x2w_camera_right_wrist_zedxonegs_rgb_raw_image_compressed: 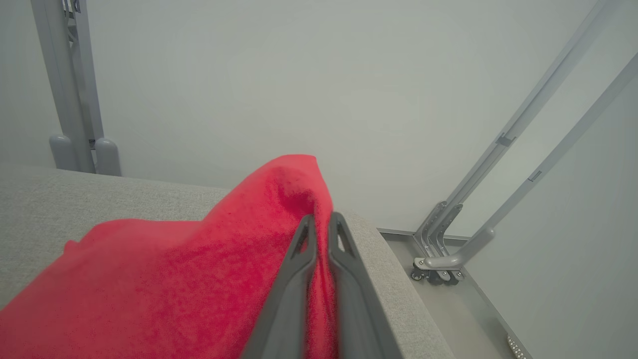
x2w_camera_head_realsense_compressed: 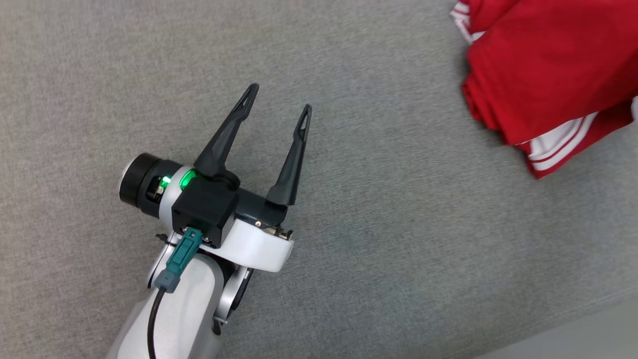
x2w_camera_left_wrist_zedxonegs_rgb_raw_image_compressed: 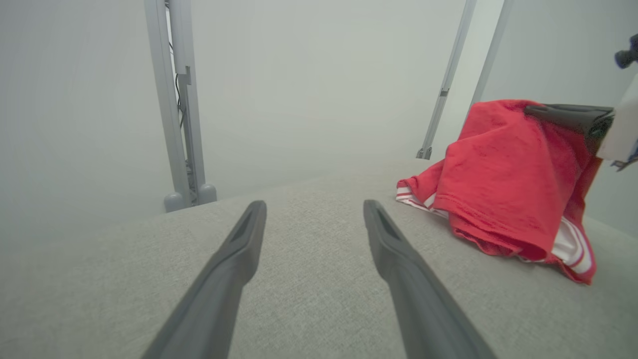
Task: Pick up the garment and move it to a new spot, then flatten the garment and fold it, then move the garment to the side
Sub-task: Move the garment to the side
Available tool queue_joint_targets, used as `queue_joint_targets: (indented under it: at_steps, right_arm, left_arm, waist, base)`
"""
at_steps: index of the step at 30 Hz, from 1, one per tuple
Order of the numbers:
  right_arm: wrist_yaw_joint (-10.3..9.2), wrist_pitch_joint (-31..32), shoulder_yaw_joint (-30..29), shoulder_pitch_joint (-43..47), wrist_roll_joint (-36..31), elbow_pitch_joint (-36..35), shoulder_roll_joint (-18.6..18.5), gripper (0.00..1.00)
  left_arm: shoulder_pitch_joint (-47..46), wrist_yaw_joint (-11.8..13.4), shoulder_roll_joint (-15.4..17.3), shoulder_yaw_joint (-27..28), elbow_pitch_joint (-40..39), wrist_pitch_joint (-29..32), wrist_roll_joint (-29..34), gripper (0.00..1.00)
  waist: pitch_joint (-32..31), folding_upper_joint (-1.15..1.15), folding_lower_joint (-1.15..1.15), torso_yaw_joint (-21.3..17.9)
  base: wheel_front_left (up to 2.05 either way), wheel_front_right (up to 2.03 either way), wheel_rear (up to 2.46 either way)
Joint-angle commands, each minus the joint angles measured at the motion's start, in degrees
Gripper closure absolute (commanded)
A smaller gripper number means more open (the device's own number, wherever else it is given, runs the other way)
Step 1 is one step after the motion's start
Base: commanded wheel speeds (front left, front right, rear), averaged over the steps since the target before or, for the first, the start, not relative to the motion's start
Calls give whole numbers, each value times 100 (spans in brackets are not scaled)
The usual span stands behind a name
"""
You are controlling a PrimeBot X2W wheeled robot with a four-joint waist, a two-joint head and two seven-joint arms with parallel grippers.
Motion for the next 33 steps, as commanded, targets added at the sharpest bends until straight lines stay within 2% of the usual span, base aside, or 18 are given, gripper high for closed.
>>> queue_joint_targets:
  at_steps: [1,7,11,20,21,22,23,28,30,33]
  right_arm:
    - [-4,-36,-163,-145,-117,73,-102,100]
    - [-4,-35,-920,-495,-520,319,-410,100]
    - [-4,-35,-1510,-615,-887,358,-582,100]
    - [-4,-36,-2027,-599,-1553,535,-627,100]
    - [-4,-36,-2094,-569,-1702,571,-628,89]
    - [-4,-35,-2192,-551,-1847,578,-638,52]
    - [-4,-36,-2309,-548,-2016,565,-633,0]
    - [-4,-36,-2744,-618,-2477,284,-332,0]
    - [-3,-36,-2567,-631,-2617,15,-19,0]
    - [-4,-35,-2153,-529,-2477,-145,289,0]
  left_arm:
    - [-159,-12,14,-32,-166,50,12,0]
    - [-410,-64,50,-162,-632,278,142,0]
    - [-456,-14,128,-156,-829,372,193,0]
    - [-496,10,106,-253,-1004,349,208,0]
    - [-513,17,101,-257,-996,334,214,0]
    - [-522,12,90,-272,-984,315,213,0]
    - [-521,14,78,-287,-974,303,206,0]
    - [-445,48,82,-290,-926,238,135,0]
    - [-350,94,118,-249,-855,162,122,0]
    - [-231,161,112,-202,-772,66,60,0]
  waist:
    - [276,0,0,191]
    - [564,0,0,350]
    - [675,0,0,415]
    - [686,0,0,511]
    - [673,0,0,530]
    - [660,0,0,552]
    - [647,0,0,572]
    - [509,0,0,660]
    - [336,0,0,697]
    - [89,0,0,749]
  base:
    - [0,0,0]
    - [0,0,0]
    - [0,0,0]
    - [0,0,0]
    - [0,0,0]
    - [0,0,0]
    - [0,0,0]
    - [0,0,0]
    - [0,0,0]
    - [0,0,0]
